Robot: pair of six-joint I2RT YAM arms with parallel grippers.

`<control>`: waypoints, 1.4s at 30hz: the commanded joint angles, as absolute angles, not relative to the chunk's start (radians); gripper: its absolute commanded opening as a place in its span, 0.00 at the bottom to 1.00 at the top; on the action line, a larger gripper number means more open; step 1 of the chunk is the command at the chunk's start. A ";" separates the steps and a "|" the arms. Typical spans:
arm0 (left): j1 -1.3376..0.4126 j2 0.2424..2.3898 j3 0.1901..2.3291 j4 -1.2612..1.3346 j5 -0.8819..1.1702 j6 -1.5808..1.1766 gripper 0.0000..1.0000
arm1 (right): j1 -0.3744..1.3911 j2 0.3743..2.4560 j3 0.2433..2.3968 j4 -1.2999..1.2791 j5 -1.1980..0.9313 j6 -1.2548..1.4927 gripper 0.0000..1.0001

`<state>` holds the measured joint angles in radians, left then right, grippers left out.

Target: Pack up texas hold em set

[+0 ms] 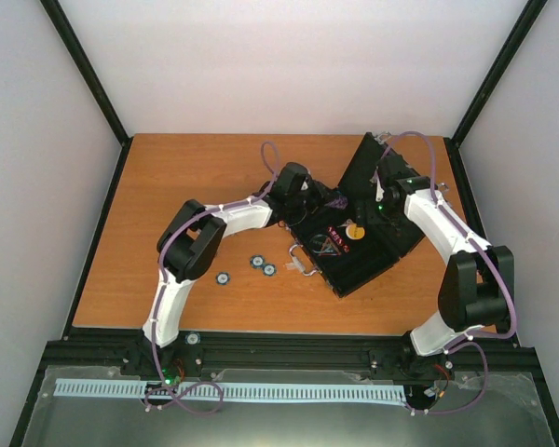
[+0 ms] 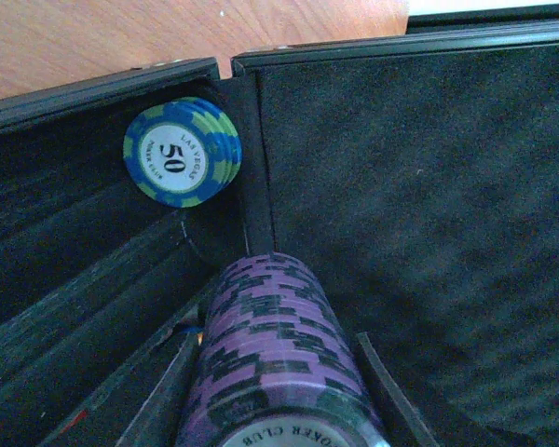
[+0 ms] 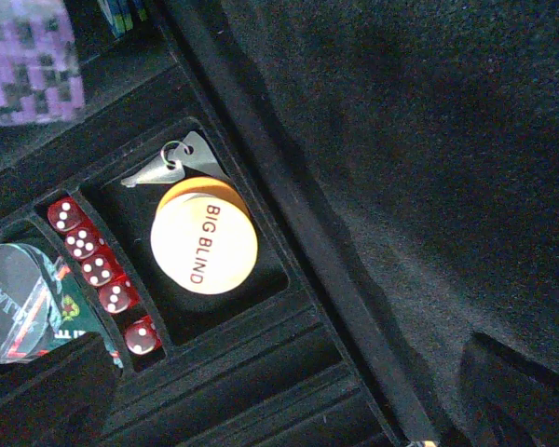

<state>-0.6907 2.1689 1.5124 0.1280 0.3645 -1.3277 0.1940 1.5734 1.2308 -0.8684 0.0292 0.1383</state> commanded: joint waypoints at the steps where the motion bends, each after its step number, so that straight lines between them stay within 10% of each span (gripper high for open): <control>1: -0.708 2.197 1.607 0.223 0.359 -1.377 0.01 | 0.186 1.559 1.224 -0.845 0.008 0.129 1.00; 11: -0.716 2.215 1.594 0.197 0.346 -1.378 0.01 | 0.183 1.568 1.215 -0.836 -0.004 0.129 1.00; 29: -0.720 2.187 1.594 0.088 0.371 -1.329 0.71 | 0.183 1.577 1.209 -0.828 -0.038 0.125 1.00; 42: -0.730 2.091 1.577 -0.193 0.421 -1.274 0.91 | 0.183 1.553 1.203 -0.834 -0.040 0.122 1.00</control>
